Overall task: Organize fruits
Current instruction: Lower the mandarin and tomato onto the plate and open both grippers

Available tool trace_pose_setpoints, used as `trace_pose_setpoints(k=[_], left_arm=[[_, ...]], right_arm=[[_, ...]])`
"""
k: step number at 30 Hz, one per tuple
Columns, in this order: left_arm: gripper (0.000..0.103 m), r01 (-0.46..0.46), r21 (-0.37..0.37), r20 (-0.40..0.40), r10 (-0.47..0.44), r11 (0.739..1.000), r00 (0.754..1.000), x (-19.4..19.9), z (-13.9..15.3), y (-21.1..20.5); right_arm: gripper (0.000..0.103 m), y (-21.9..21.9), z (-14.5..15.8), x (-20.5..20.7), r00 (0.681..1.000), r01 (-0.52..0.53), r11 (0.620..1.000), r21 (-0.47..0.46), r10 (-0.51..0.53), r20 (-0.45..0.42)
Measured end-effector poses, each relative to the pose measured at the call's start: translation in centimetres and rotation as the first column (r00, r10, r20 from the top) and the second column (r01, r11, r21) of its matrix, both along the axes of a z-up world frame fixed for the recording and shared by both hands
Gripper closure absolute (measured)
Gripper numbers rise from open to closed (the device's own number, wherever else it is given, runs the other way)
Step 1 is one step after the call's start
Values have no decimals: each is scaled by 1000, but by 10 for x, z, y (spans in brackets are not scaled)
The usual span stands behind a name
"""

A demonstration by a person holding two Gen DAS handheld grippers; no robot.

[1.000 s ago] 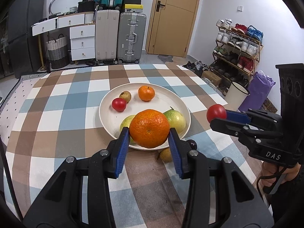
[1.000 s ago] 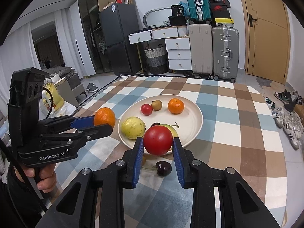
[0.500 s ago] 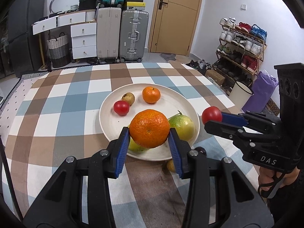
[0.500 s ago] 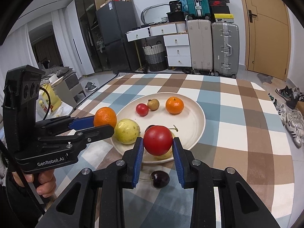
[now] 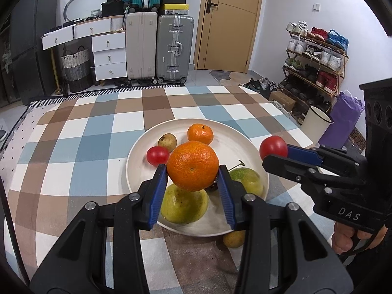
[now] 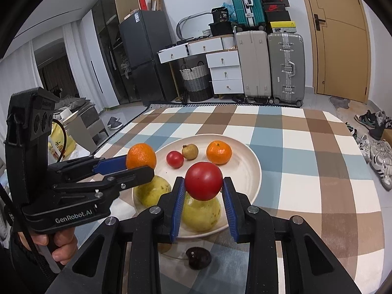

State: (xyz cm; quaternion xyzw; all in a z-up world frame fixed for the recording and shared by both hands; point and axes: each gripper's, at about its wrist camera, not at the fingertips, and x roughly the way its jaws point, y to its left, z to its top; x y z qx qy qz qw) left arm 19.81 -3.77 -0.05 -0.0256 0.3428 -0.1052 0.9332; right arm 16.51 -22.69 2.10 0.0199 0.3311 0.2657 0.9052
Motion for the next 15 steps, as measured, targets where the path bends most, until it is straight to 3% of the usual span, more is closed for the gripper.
trace_pose_setpoints(k=[15], left_arm=[[64,-31,16,-23,31,999,999,21,-19,2]], right_arm=[[72,14,-10,21,1000,-7,1000,6,7,-2]])
